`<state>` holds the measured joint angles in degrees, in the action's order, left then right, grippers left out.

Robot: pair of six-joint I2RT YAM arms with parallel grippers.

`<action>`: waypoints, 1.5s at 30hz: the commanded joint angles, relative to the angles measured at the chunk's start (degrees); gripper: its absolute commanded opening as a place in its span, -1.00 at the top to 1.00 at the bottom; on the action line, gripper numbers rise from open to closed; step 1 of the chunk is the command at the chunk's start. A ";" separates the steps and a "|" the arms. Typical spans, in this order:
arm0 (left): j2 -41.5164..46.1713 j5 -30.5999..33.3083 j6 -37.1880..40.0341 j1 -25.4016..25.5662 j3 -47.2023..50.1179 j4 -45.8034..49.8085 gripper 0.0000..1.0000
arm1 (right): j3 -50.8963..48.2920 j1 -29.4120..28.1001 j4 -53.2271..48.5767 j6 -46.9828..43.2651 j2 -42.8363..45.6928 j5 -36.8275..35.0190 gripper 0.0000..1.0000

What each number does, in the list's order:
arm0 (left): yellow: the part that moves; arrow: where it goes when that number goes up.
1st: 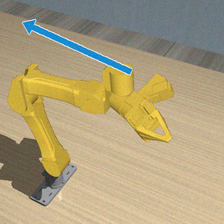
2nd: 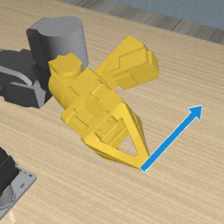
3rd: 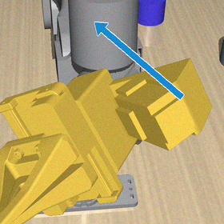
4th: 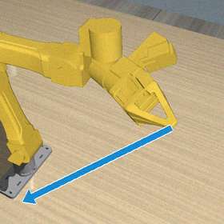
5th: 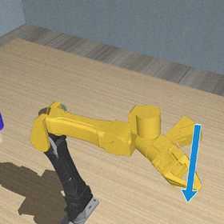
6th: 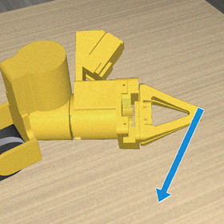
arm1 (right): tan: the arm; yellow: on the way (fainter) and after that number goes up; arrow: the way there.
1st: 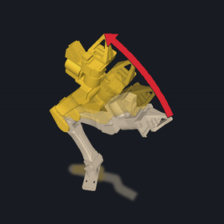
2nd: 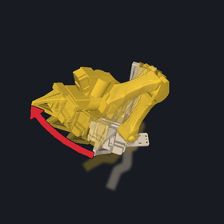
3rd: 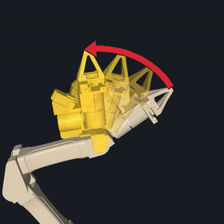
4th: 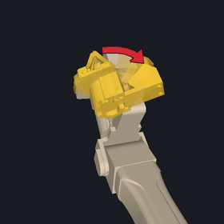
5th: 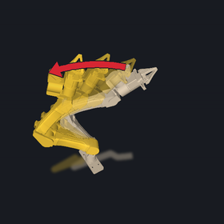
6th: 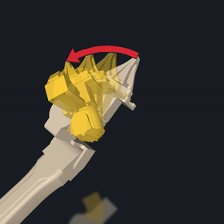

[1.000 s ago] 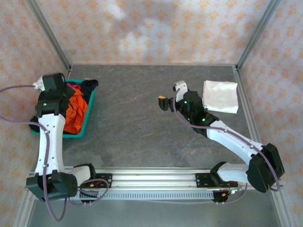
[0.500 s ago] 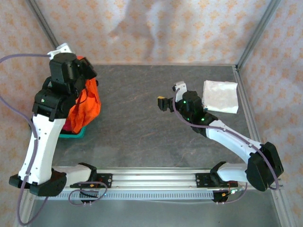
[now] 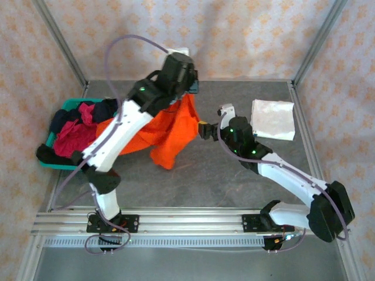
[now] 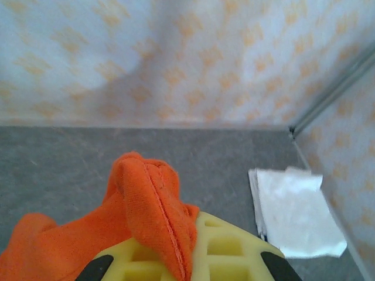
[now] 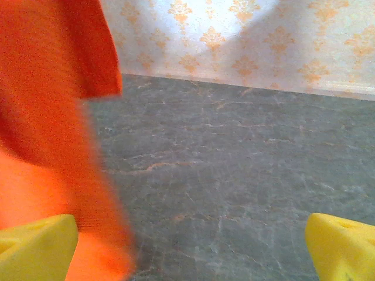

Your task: Fold and stack the t-shirts

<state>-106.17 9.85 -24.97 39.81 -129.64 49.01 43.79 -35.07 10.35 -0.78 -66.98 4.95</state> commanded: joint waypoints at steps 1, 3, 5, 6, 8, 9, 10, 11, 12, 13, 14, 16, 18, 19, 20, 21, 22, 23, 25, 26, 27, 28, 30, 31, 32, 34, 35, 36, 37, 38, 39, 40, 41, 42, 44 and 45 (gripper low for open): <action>-5.73 -3.58 -0.64 0.44 -4.69 3.75 0.84 | -2.69 1.21 1.18 1.03 5.04 -4.29 -0.99; -8.51 -3.86 -1.04 0.44 -4.66 3.72 0.41 | -4.32 2.29 0.60 1.80 7.57 -5.48 -0.99; -10.43 -3.91 -1.04 0.44 -4.78 4.04 -0.35 | -5.55 3.09 0.00 2.37 9.57 -6.40 -0.99; -11.10 -4.16 -0.97 0.44 -4.83 4.16 -0.77 | -5.90 3.54 -0.34 2.67 10.38 -6.57 -0.99; -11.40 -3.77 -1.13 0.44 -4.68 4.21 -1.00 | -5.53 4.32 -2.09 3.04 11.03 -6.37 -0.99; -11.19 -3.12 -1.04 0.42 -4.57 4.33 -1.00 | -4.95 4.59 -3.30 3.20 10.77 -6.21 -0.99; -10.76 -2.30 -0.97 0.35 -4.46 4.59 -1.00 | -4.36 4.78 -4.16 3.31 10.29 -5.88 -0.99; -10.07 -1.19 -0.59 0.28 -4.11 4.83 -1.00 | -3.30 5.00 -5.42 3.48 9.12 -5.29 -0.99; -9.01 -0.21 -0.38 0.06 -3.32 4.95 -1.00 | -1.79 5.23 -7.38 3.58 7.28 -4.82 -0.99; -7.78 0.59 -0.41 -0.35 -1.79 4.82 -1.00 | -0.13 5.27 -9.45 3.76 5.15 -4.69 -0.99; -5.96 0.93 -0.58 -1.05 0.65 4.53 -1.00 | 1.95 5.27 -11.44 4.34 2.29 -4.62 -0.99; -1.36 0.92 -2.27 -3.15 6.59 4.16 -1.00 | 6.35 5.36 -15.61 6.97 -4.24 -5.11 -0.99; 4.41 1.84 -4.61 -5.71 15.81 2.52 -1.00 | 10.87 5.45 -17.99 9.43 -10.77 -4.98 -0.99; 7.05 2.50 -5.30 -6.62 20.39 1.40 -1.00 | 12.46 5.45 -17.79 9.54 -13.43 -3.86 -0.99; 10.86 3.40 -6.90 -7.69 25.85 -0.17 -1.00 | 14.47 5.53 -17.67 9.67 -16.62 -2.86 -0.99; 14.03 4.08 -7.92 -8.61 30.13 -1.32 -1.00 | 16.29 5.70 -17.61 9.78 -19.88 -2.23 -0.99; 17.54 5.02 -9.04 -9.74 35.68 -2.16 -1.00 | 18.62 6.03 -17.63 9.79 -23.49 -1.36 -0.99; 20.92 6.13 -10.17 -10.81 40.40 -2.53 -1.00 | 21.27 6.36 -18.09 9.83 -27.02 -0.72 -0.99; 27.29 7.84 -12.27 -12.94 48.44 -2.30 -1.00 | 26.53 6.76 -19.26 8.70 -33.68 0.52 -0.97; 30.80 8.54 -12.97 -13.89 52.47 -2.35 -1.00 | 29.27 6.77 -20.06 7.73 -37.18 0.47 -0.95; 33.71 9.12 -13.46 -14.62 55.73 -2.29 -1.00 | 31.61 6.77 -20.76 7.24 -40.41 0.18 -0.90; 36.86 9.86 -13.82 -15.36 59.06 -2.02 -1.00 | 34.34 6.77 -21.52 6.55 -43.65 0.51 -0.85; 42.12 11.21 -14.46 -16.57 63.87 -0.80 -1.00 | 39.41 6.77 -23.49 5.57 -49.18 1.07 -0.76; 44.40 11.76 -14.66 -17.05 65.55 0.04 -1.00 | 41.68 6.77 -24.15 5.02 -51.67 1.35 -0.67; 46.27 12.46 -14.88 -17.15 67.27 0.78 -1.00 | 43.67 6.77 -24.55 4.72 -53.77 1.61 -0.56; 49.45 13.62 -15.57 -17.39 69.32 1.86 -1.00 | 46.47 6.86 -25.22 4.36 -56.21 2.60 -0.20; 50.70 14.20 -15.87 -17.40 70.12 2.13 -1.00 | 47.43 6.90 -25.53 4.38 -56.79 3.18 0.05; 51.69 14.63 -16.05 -17.47 70.75 2.23 -1.00 | 47.93 6.94 -25.55 4.59 -56.82 3.70 0.31; 52.62 14.85 -15.95 -17.53 71.45 1.94 -1.00 | 48.22 7.16 -25.79 4.61 -56.50 4.34 0.68; 53.44 14.70 -15.29 -17.49 72.10 1.22 -1.00 | 48.15 7.41 -26.07 5.13 -55.53 3.33 0.96; 54.05 14.44 -14.98 -17.49 72.62 0.67 -1.00 | 47.62 7.78 -26.09 5.59 -54.33 2.38 1.00; 54.75 14.60 -15.09 -17.49 73.42 -0.23 -1.00 | 46.57 8.48 -25.80 5.81 -52.46 2.24 1.00; 55.30 15.37 -15.89 -17.49 74.08 -0.66 -1.00 | 45.22 9.32 -25.22 6.31 -50.17 2.19 1.00; 55.68 16.15 -16.40 -17.53 74.62 -0.96 -1.00 | 43.58 10.30 -24.23 6.94 -47.86 2.10 1.00; 55.90 17.83 -17.43 -17.58 75.45 -1.42 -1.00 | 39.21 12.88 -21.09 8.27 -41.97 2.34 1.00; 55.67 18.06 -17.52 -17.58 75.65 -1.68 -1.00 | 37.56 14.10 -19.98 8.70 -39.51 2.49 1.00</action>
<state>-50.74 23.35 -40.32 22.76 -55.11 48.95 84.03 -25.08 -12.99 5.89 -116.55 8.64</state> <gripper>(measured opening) 0.994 0.059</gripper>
